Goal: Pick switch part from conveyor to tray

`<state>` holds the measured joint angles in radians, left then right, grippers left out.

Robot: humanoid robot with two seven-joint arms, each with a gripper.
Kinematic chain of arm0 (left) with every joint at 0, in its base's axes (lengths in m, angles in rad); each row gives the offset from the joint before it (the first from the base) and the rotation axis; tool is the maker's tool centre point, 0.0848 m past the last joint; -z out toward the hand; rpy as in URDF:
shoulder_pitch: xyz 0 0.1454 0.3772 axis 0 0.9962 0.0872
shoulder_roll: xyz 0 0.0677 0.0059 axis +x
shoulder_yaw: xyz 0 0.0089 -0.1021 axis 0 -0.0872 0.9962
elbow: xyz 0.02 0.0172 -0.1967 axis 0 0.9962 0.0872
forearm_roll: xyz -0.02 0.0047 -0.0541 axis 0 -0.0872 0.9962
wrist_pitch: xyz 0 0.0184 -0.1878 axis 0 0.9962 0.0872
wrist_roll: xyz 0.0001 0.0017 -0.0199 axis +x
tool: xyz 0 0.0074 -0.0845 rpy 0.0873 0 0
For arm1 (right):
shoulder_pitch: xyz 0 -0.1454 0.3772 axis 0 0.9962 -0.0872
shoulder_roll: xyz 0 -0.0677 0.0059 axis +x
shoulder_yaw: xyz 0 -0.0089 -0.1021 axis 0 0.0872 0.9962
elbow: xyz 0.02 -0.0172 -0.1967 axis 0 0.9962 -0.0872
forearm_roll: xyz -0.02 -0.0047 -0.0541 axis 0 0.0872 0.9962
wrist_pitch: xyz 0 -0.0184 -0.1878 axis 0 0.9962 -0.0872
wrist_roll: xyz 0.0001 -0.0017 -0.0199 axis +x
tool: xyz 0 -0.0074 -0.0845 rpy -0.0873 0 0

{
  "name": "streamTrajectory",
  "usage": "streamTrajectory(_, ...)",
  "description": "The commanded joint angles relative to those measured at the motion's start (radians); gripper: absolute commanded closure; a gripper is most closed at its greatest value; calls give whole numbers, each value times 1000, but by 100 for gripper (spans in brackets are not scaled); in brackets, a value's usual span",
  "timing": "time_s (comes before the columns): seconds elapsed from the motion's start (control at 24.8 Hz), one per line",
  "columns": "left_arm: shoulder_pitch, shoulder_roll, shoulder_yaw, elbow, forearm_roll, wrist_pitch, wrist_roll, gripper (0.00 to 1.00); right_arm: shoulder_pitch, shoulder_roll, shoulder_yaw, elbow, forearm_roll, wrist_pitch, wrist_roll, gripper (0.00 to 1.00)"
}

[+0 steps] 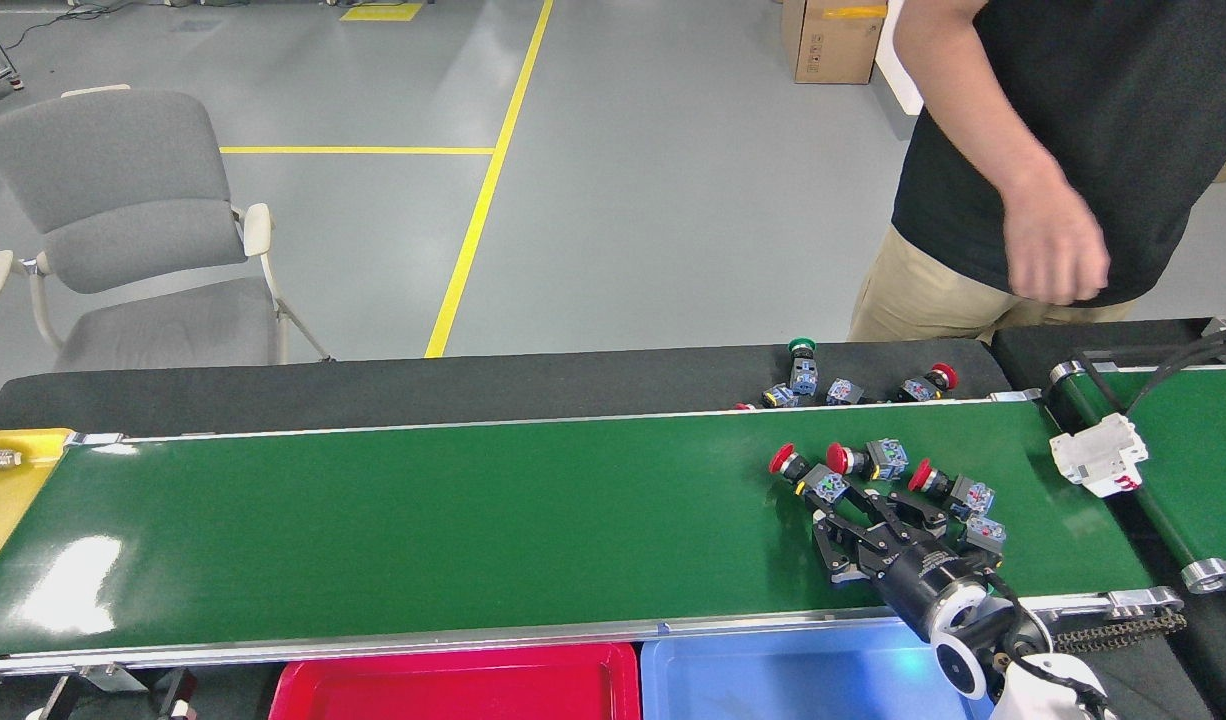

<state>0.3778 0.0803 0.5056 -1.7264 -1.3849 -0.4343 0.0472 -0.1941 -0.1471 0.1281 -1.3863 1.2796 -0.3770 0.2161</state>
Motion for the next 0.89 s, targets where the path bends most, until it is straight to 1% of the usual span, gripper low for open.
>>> streamTrajectory(0.0,-2,4,2,-10,0,-6,3,0,16,0,21,-74,-3,-66,-4,98)
streamTrajectory(0.08,1,1,1,-10,0,-6,3,0,82,3,61,-166,-3,-183,-6,98)
streamTrajectory(0.16,9,1,1,-12,0,-9,3,0,128,9,119,-224,-2,-312,-8,98)
streamTrajectory(0.2,9,1,1,-12,0,-11,3,0,139,7,140,-243,-2,-378,-9,96)
streamTrajectory(0.24,9,3,1,-10,0,-11,3,0,143,7,157,-249,0,-408,-9,91)
streamTrajectory(0.28,9,3,1,-10,0,-11,3,0,145,12,179,-249,9,-408,-8,73)
streamTrajectory(0.32,10,3,1,-12,0,-11,3,0,145,21,209,-247,20,-408,-8,29)
streamTrajectory(0.36,9,1,1,-15,1,-11,3,0,145,35,239,-244,29,-408,-6,0)
streamTrajectory(0.44,7,1,-12,-16,1,-11,3,0,143,69,257,-229,40,-408,-6,0)
streamTrajectory(0.48,6,4,-41,-19,0,-9,3,0,142,86,257,-224,40,-408,-4,0)
streamTrajectory(0.57,3,6,-76,-22,0,-9,3,0,143,92,246,-224,34,-408,-4,0)
streamTrajectory(0.65,6,4,-91,-42,0,-9,3,0,159,109,183,-243,26,-408,-4,0)
streamTrajectory(0.69,7,3,-93,-48,0,-9,3,0,183,127,127,-255,24,-405,-4,0)
streamTrajectory(0.77,-5,4,-116,-48,0,-8,3,0,255,185,-24,-273,24,-211,-9,0)
streamTrajectory(0.85,-14,4,-164,-48,0,-3,3,0,311,241,-136,-296,26,-20,-27,1)
